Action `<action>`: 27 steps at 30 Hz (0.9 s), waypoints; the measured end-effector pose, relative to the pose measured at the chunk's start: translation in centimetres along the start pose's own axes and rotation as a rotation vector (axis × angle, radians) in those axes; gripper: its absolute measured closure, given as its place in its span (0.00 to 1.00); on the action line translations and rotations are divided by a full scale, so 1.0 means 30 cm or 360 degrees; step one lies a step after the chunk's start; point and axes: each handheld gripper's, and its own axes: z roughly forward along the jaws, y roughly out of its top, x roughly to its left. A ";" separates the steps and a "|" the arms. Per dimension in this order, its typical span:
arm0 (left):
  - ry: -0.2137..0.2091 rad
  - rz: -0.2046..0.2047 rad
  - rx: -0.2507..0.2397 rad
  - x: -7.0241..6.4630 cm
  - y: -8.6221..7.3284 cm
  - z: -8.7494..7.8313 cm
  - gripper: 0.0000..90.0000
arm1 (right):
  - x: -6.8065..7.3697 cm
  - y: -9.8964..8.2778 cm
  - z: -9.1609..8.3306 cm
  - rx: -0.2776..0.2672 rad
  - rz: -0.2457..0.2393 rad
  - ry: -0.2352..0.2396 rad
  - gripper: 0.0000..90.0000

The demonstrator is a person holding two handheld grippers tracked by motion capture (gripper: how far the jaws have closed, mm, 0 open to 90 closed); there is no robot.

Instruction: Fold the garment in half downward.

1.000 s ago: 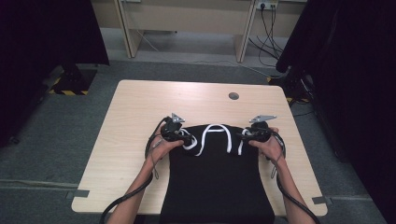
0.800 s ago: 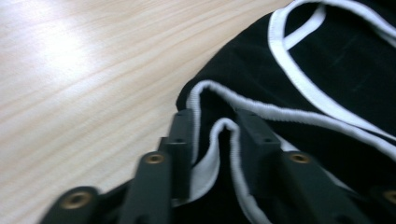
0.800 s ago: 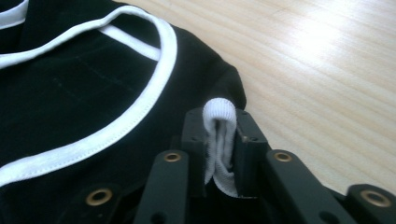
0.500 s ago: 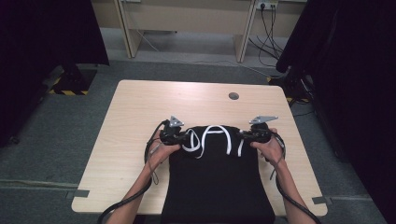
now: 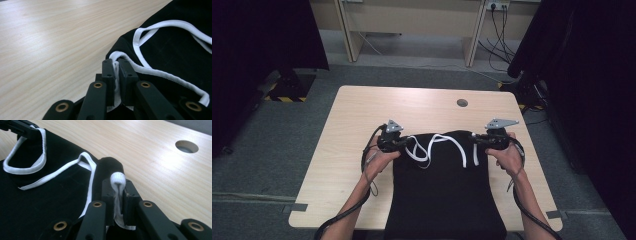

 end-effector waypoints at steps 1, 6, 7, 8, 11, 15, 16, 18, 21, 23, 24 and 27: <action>0.0005 0.0000 -0.0003 0.001 0.002 -0.004 0.93 | 0.005 0.004 -0.006 -0.0003 -0.0008 0.0000 0.92; -0.0033 -0.0039 -0.0042 0.001 0.008 -0.023 0.93 | 0.016 0.019 -0.017 -0.0028 -0.0025 0.0000 0.92; -0.0029 -0.0033 -0.0042 0.000 0.007 -0.025 0.93 | 0.017 0.022 -0.018 -0.0031 -0.0021 -0.0001 0.92; -0.0029 -0.0031 -0.0045 0.000 0.008 -0.026 0.93 | 0.016 0.025 -0.020 -0.0035 -0.0028 -0.0004 0.92; -0.0031 -0.0047 -0.0064 0.004 0.014 -0.036 0.93 | 0.017 0.030 -0.027 -0.0043 -0.0030 -0.0003 0.92; -0.0059 -0.0075 -0.0096 0.013 0.034 -0.060 0.93 | 0.012 0.037 -0.035 -0.0058 -0.0022 -0.0006 0.92; -0.0061 -0.0077 -0.0106 0.015 0.038 -0.067 0.93 | 0.011 0.039 -0.036 -0.0062 -0.0017 -0.0004 0.92; -0.0046 -0.0064 -0.0107 0.017 0.049 -0.077 0.93 | 0.009 0.042 -0.036 -0.0063 -0.0010 -0.0007 0.92; -0.0025 -0.0064 -0.0118 0.020 0.067 -0.082 0.93 | 0.010 0.057 -0.037 -0.0069 -0.0015 -0.0009 0.92; -0.0016 -0.0057 -0.0116 0.019 0.081 -0.080 0.93 | 0.010 0.075 -0.033 -0.0076 -0.0018 -0.0017 0.92; -0.0006 -0.0046 -0.0112 0.019 0.090 -0.078 0.93 | 0.011 0.086 -0.032 -0.0077 -0.0014 -0.0017 0.92; 0.0020 -0.0038 -0.0113 0.021 0.117 -0.074 0.93 | 0.008 0.121 -0.022 -0.0090 -0.0013 -0.0023 0.92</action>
